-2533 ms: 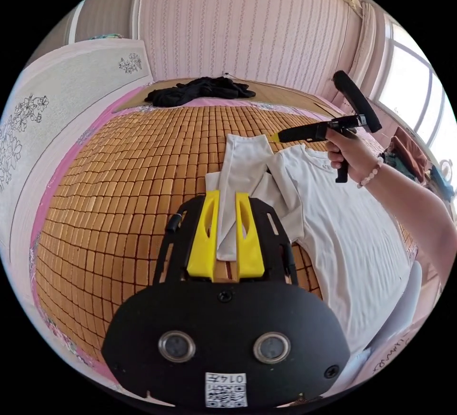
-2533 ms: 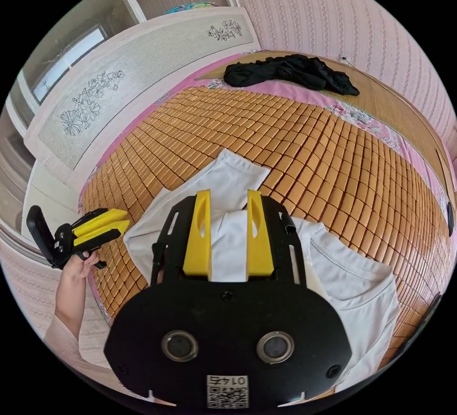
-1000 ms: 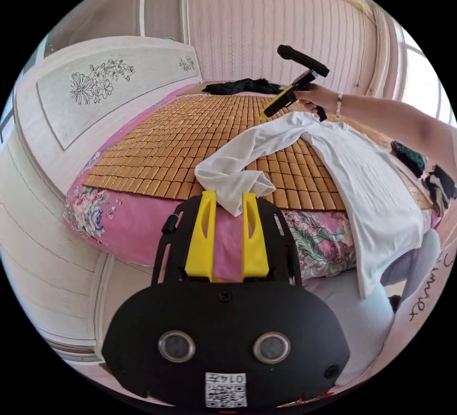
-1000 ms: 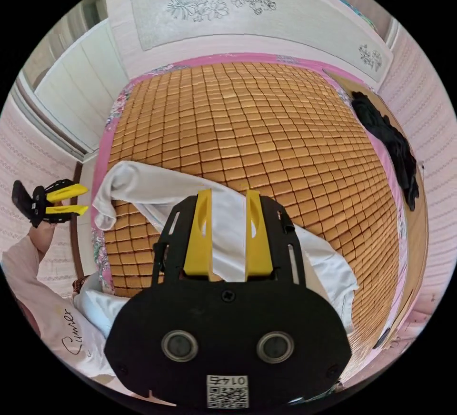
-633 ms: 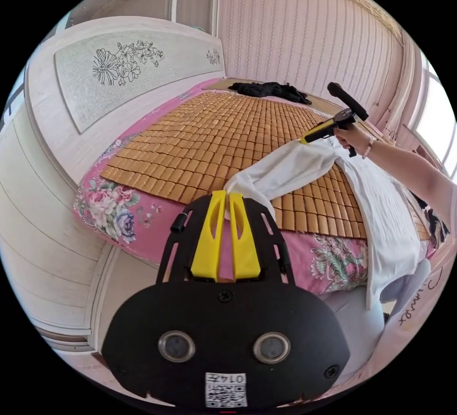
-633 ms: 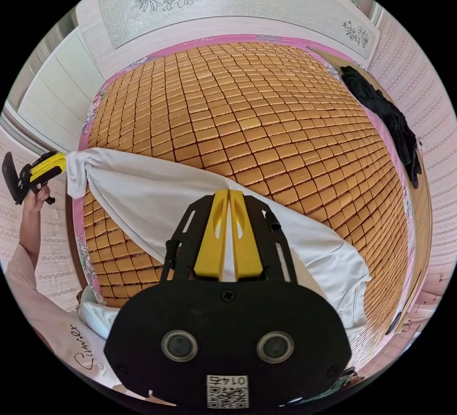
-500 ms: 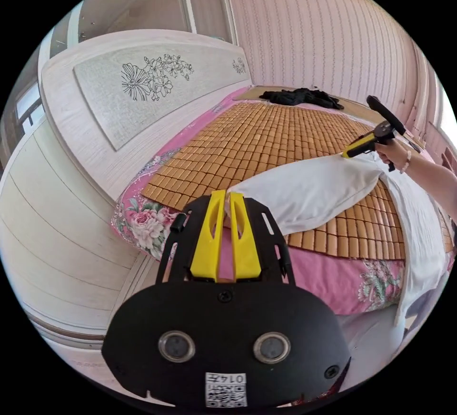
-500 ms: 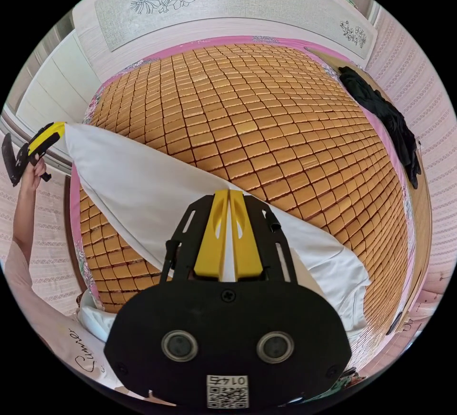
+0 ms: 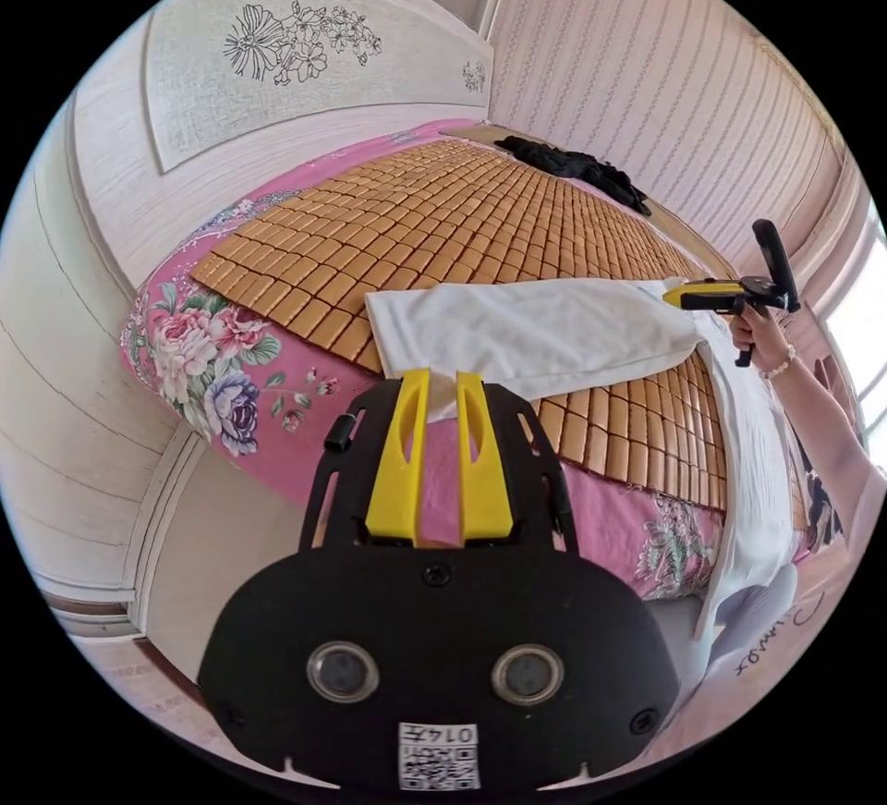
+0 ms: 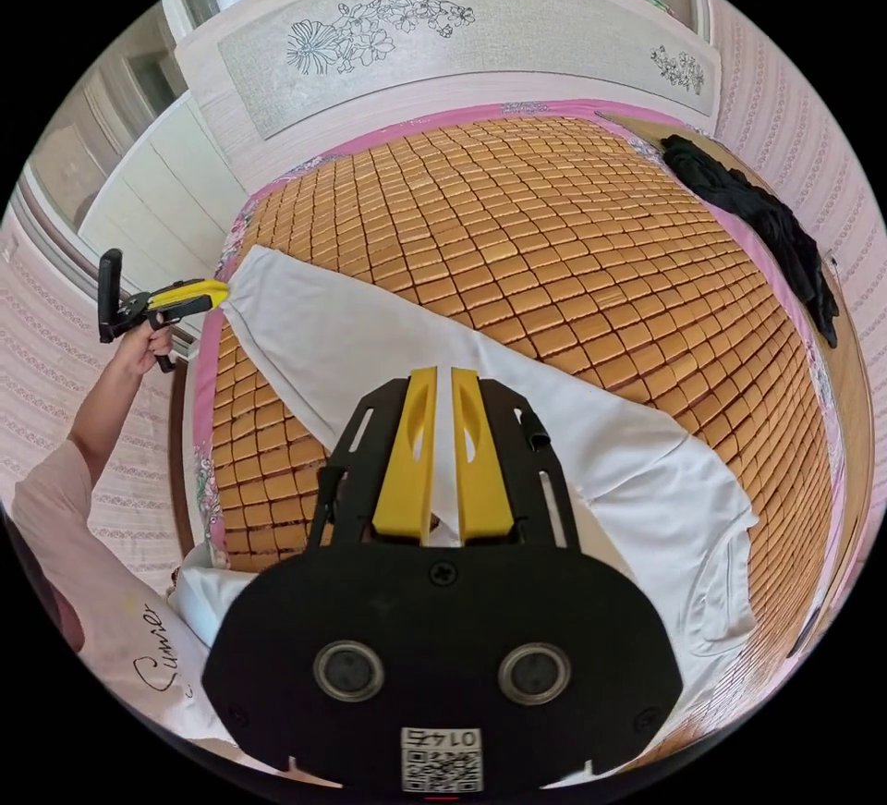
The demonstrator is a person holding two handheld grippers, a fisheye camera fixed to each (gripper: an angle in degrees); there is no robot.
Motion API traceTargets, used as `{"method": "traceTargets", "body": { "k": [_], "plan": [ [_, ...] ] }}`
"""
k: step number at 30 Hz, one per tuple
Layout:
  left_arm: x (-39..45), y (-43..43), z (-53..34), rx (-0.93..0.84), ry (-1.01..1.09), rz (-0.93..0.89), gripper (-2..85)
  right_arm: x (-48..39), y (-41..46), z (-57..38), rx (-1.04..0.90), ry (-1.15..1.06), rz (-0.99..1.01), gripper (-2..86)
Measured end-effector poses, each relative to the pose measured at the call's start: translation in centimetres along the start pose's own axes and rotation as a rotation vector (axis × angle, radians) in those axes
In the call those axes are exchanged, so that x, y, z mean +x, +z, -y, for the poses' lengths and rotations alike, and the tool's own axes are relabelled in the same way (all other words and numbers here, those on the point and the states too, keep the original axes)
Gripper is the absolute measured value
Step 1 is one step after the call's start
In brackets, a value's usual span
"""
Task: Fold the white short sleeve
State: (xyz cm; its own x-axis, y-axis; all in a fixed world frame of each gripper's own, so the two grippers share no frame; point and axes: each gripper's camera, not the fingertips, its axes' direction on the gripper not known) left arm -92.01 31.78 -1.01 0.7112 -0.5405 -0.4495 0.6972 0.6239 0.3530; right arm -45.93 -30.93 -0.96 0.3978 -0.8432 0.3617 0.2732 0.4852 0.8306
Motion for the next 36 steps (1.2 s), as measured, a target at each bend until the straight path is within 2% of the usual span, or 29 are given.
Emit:
{"method": "traceTargets", "body": {
  "k": [3, 6, 11, 14, 17, 21, 24, 28, 32, 36],
  "plan": [
    [0.4, -0.5, 0.4, -0.002, 0.055, 0.027, 0.4, 0.0, 0.0, -1.3, -0.065, -0.011, 0.047, 2.6],
    [0.3, -1.6, 0.2, 0.002, 0.07, 0.085, -0.7, 0.0, -1.9, -2.1, -0.009, -0.01, 0.059, 3.6],
    [-1.2, -2.2, 0.3, -0.003, 0.035, 0.066, 0.3, 0.5, -6.2, -2.7, 0.028, -0.024, 0.096, 5.8],
    [-2.0, -4.1, -0.2, 0.034, -0.013, 0.056, 3.5, 2.0, -12.1, -5.9, 0.143, 0.017, 0.105, 6.4],
    [-0.9, -8.0, -3.0, 0.108, 0.014, 0.046, 4.1, 3.2, -19.0, -13.1, 0.236, 0.077, 0.118, 6.3],
    [2.4, -12.0, -8.6, 0.175, 0.082, -0.032, 4.0, 2.4, -28.5, -28.5, 0.308, 0.247, 0.019, 5.6],
    [6.1, -12.7, -13.1, 0.145, 0.139, -0.131, 3.9, 0.2, -33.6, -40.5, 0.316, 0.458, -0.059, 4.8],
    [12.0, -11.5, -17.3, 0.023, 0.17, -0.388, 5.4, -4.7, -37.9, -54.3, 0.334, 0.733, -0.069, 4.9],
    [17.5, -10.9, -19.5, -0.077, 0.246, -0.431, 7.6, -8.0, -39.1, -60.6, 0.259, 0.862, -0.09, 7.1],
    [19.7, -10.4, -20.0, -0.112, 0.237, -0.461, 8.7, -9.6, -39.8, -63.4, 0.279, 0.91, -0.011, 10.1]
  ]
}}
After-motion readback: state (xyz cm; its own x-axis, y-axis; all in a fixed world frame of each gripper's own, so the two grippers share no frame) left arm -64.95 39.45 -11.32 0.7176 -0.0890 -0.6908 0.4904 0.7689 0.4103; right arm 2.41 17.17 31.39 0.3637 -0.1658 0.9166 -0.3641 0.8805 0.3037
